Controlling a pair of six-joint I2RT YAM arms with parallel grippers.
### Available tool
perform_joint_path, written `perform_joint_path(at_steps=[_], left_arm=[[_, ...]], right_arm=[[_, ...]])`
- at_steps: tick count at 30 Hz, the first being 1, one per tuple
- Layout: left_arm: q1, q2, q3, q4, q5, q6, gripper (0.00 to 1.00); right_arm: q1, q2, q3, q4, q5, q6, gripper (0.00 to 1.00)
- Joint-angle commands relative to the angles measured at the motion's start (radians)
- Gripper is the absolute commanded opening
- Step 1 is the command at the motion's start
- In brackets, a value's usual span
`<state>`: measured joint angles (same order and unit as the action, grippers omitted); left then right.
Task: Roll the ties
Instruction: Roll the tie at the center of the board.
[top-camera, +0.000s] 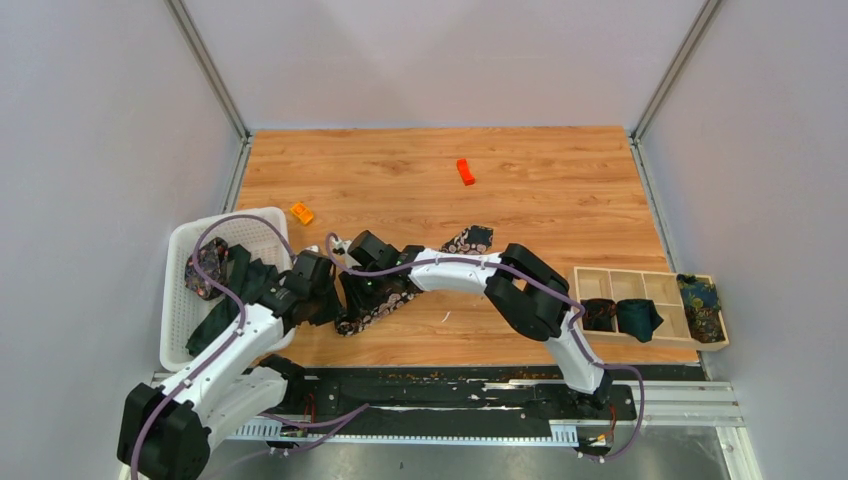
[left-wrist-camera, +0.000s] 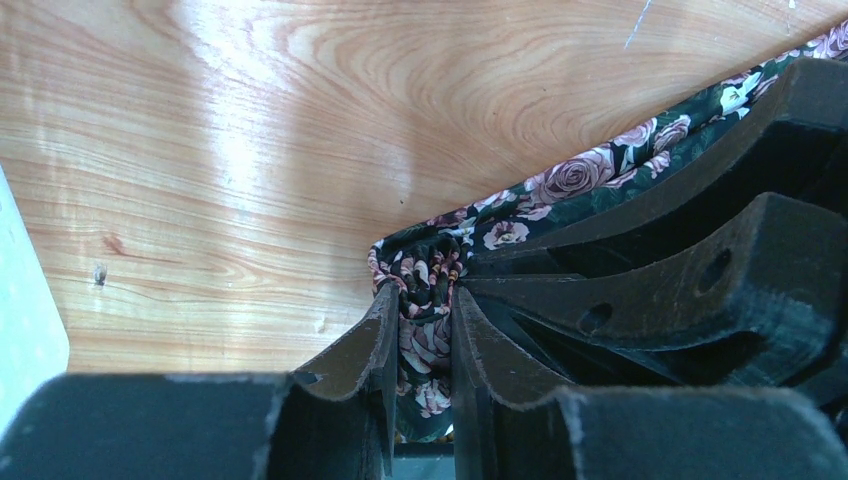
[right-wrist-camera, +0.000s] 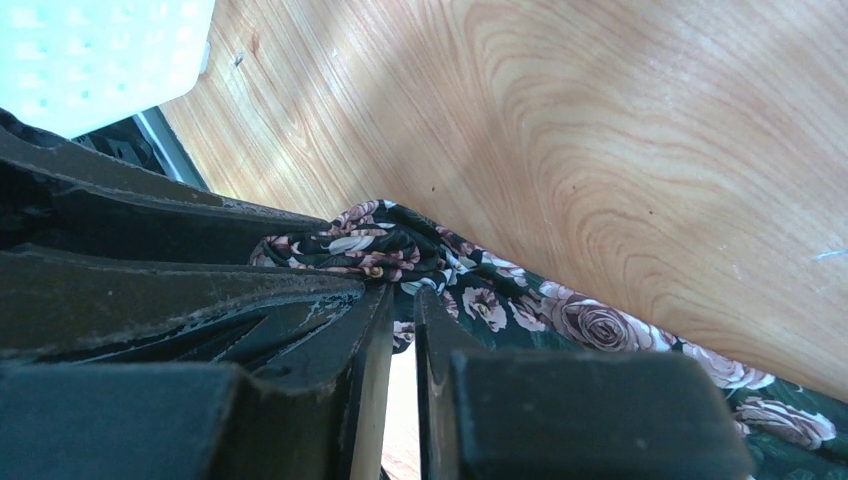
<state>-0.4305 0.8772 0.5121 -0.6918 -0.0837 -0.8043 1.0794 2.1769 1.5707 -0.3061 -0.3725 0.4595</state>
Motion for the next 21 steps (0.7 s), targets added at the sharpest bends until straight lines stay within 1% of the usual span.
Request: perform_joint_path(at_steps=[1, 7, 13, 21], left_arm=[[-0.003, 0.022, 0.073, 0.105, 0.018, -0.008, 0.09], [-0.003, 0.068, 0.097, 0.111, 0.000, -0.004, 0.09], [-0.004, 0.140, 0.110, 0.147, 0.006, -0.011, 0.09], [-0.030, 0.212, 0.126, 0.173, -0.027, -0.023, 0.09]], right_arm=[[0.033, -0.013, -0.011, 0.041, -0.025, 0.013, 0.15], [0.027, -0.011, -0.007, 0.045, -0.036, 0.008, 0.14], [0.015, -0.020, -0.034, 0.060, -0.051, 0.003, 0.14], [-0.018, -0.059, -0.089, 0.060, -0.041, -0.017, 0.14]])
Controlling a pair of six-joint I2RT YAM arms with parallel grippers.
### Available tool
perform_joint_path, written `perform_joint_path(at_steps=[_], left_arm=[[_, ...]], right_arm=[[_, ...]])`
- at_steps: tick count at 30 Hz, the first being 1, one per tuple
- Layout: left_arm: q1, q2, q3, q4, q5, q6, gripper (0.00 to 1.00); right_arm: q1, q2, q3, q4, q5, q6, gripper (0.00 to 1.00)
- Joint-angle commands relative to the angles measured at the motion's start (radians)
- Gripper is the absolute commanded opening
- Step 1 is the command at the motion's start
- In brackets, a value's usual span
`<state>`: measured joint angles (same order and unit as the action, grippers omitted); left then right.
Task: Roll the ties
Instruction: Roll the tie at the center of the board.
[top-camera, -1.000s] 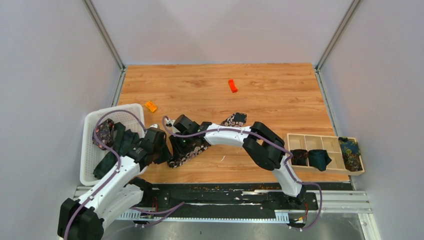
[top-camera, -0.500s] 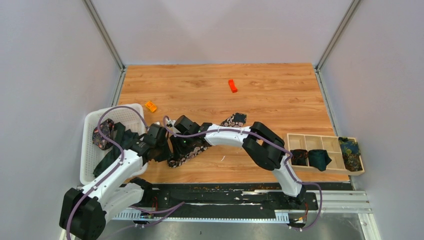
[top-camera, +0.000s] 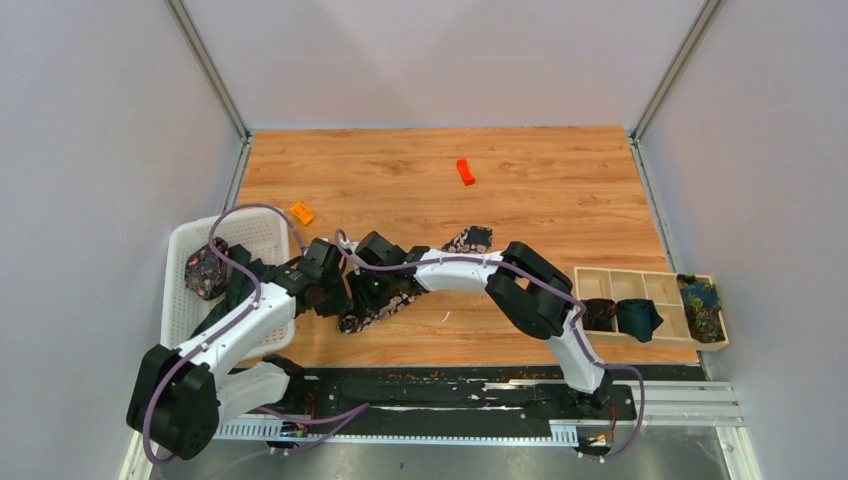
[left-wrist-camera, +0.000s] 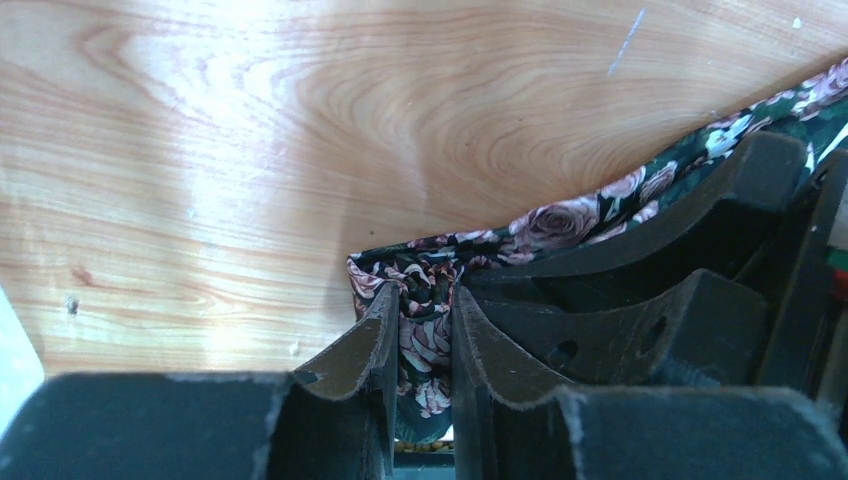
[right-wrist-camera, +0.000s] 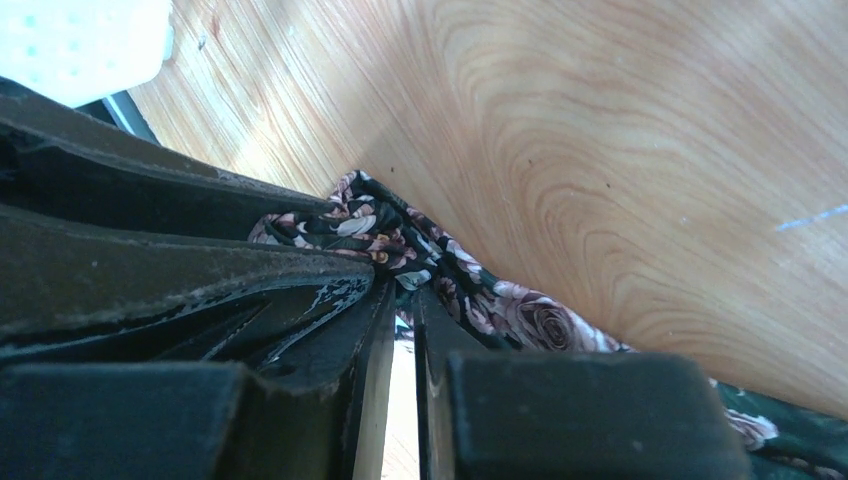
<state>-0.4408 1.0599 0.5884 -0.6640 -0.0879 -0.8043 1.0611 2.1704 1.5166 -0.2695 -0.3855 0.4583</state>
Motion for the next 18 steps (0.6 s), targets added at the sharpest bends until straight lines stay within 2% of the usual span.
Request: perform_joint_path(at_steps=[1, 9, 18], left_arm=[[-0.027, 0.040, 0.051, 0.147, -0.028, -0.025, 0.09], [-0.087, 0.110, 0.066, 0.151, -0.097, -0.043, 0.09], [-0.146, 0.111, 0.084, 0.100, -0.186, -0.046, 0.08]], right_arm=[[-0.006, -0.065, -0.041, 0.020, -0.022, -0.022, 0.14], [-0.048, -0.144, -0.083, -0.016, 0.012, -0.056, 0.18], [-0.125, -0.231, -0.167, -0.027, 0.043, -0.064, 0.23]])
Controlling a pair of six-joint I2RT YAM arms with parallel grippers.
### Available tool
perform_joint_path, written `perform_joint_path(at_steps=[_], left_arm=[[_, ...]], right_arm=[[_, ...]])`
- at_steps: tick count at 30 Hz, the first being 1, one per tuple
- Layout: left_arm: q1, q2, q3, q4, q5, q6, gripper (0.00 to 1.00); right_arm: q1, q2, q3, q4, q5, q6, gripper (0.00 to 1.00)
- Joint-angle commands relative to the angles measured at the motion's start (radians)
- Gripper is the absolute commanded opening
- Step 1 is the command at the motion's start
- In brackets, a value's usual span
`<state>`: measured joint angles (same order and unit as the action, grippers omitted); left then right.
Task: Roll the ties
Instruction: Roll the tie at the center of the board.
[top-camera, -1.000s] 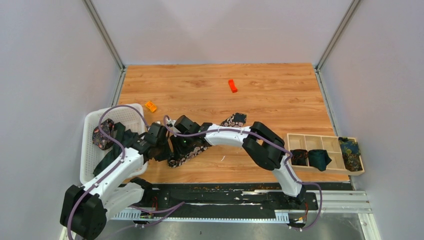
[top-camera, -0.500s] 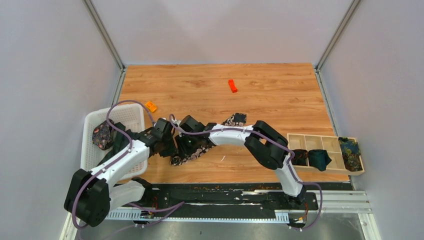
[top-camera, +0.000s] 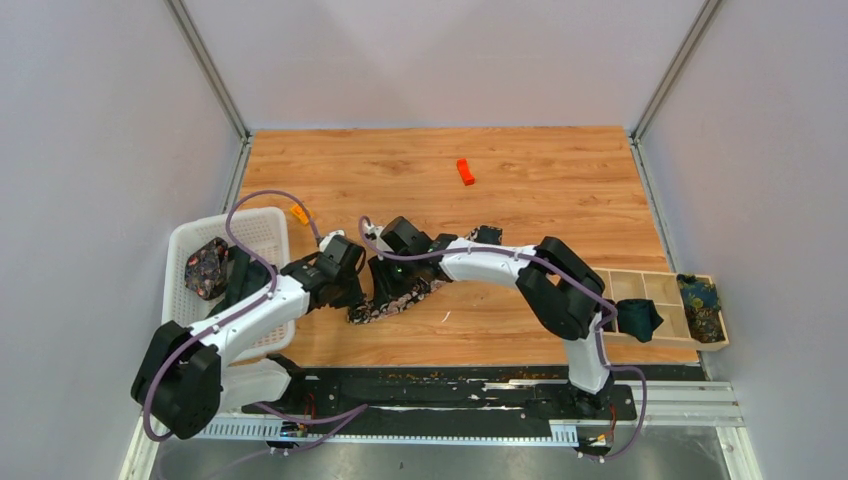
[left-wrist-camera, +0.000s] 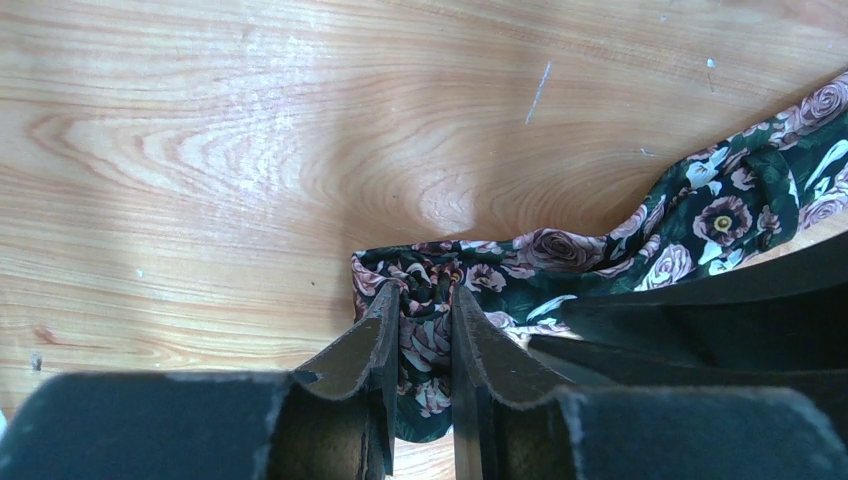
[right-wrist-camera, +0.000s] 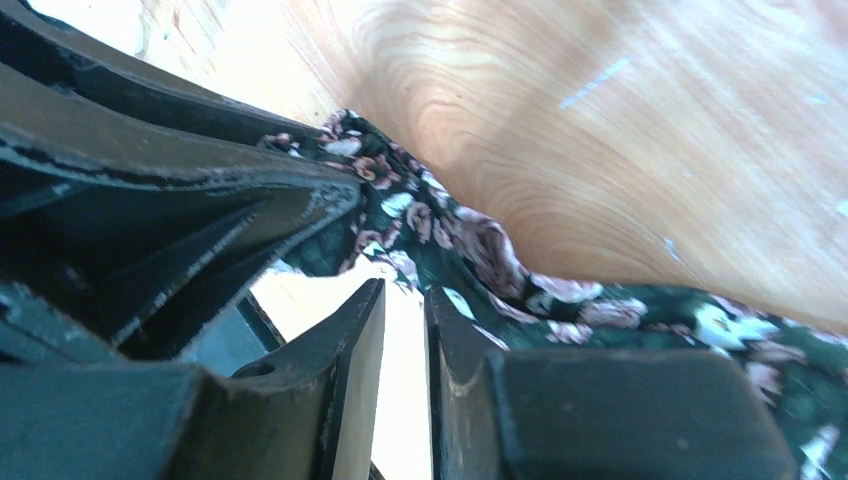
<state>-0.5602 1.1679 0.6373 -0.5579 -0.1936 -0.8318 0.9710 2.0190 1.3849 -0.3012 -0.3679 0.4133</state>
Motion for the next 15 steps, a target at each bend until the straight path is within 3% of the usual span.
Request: perform_joint_path(at_steps=[1, 6, 15], left_arm=[[-0.035, 0.003, 0.039, -0.016, -0.095, -0.020, 0.08], [-0.085, 0.013, 0.087, -0.086, -0.200, -0.022, 0.07], [-0.125, 0.146, 0.152, -0.141, -0.255, 0.028, 0.08]], right_arm=[[-0.046, -0.088, -0.048, 0.005, 0.028, -0.020, 0.23], [-0.096, -0.132, -0.110, 0.014, 0.032, -0.021, 0.23], [-0.154, -0.217, -0.203, 0.010, 0.048, -0.033, 0.23]])
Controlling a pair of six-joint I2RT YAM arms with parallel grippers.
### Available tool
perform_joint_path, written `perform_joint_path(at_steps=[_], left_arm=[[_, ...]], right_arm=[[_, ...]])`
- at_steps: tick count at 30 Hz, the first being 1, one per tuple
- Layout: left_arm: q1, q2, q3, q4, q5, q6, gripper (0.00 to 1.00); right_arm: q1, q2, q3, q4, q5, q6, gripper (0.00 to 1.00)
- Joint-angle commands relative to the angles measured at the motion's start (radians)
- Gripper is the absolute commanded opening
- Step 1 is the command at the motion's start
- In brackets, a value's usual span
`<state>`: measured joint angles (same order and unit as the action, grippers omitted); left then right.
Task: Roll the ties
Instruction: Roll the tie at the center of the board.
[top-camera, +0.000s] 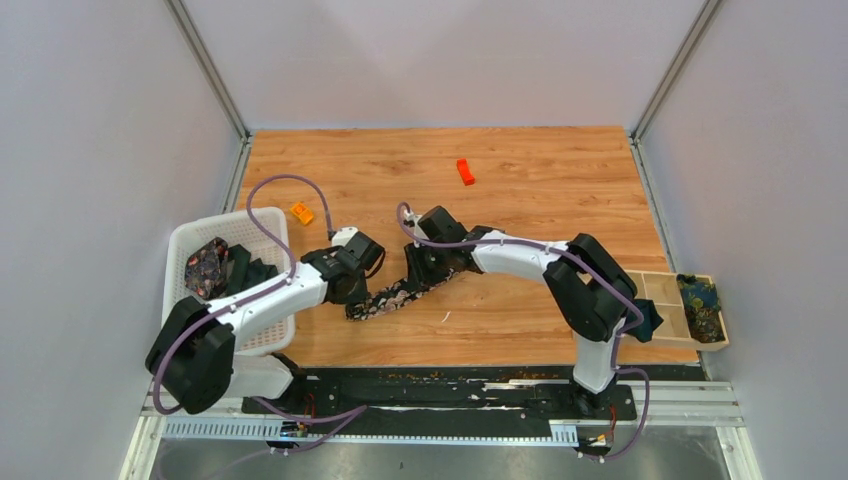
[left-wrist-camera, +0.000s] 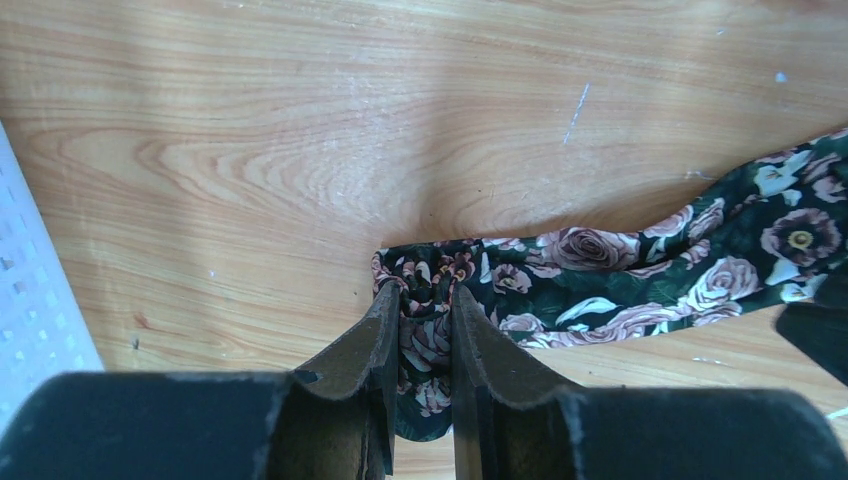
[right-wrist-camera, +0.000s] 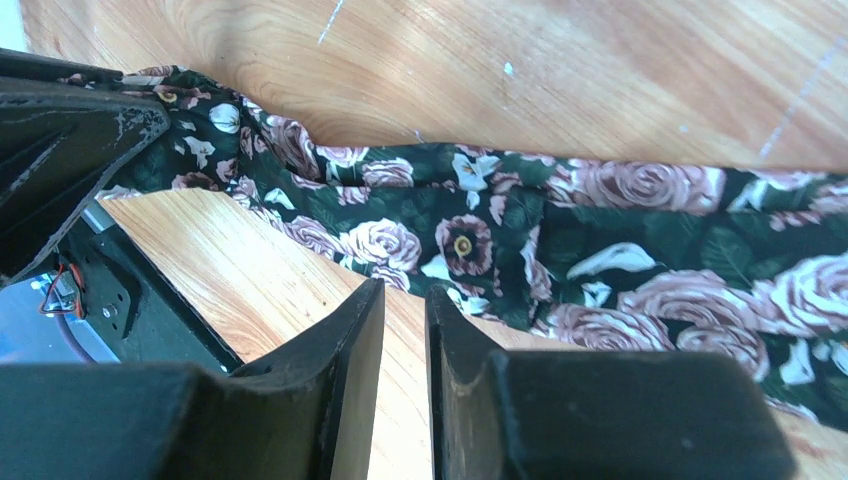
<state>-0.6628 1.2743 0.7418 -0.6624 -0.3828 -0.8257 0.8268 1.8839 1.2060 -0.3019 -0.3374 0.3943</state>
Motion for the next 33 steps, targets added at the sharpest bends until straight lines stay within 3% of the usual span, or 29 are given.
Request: perform_joint_path(at_steps=[1, 13, 22, 33], left_arm=[[-0.029, 0.055, 0.056, -0.043, -0.072, 0.024, 0.08], [-0.103, 0.247, 0.192, -0.065, -0.074, 0.049, 0.12], [-0.156, 0.323, 0.250, -0.109, -0.111, 0.018, 0.44], [-0.170, 0.212, 0.246, -0.100, -0.069, 0.019, 0.64]], right_arm=[[-0.013, -0.091, -0.033, 0.009, 0.022, -0.016, 0.23], [-0.040, -0.175, -0.093, -0.012, 0.067, -0.017, 0.23], [-0.063, -0.210, -0.126, -0.023, 0.078, -0.018, 0.23], [-0.065, -0.216, -0.108, -0.023, 0.073, 0.005, 0.24]])
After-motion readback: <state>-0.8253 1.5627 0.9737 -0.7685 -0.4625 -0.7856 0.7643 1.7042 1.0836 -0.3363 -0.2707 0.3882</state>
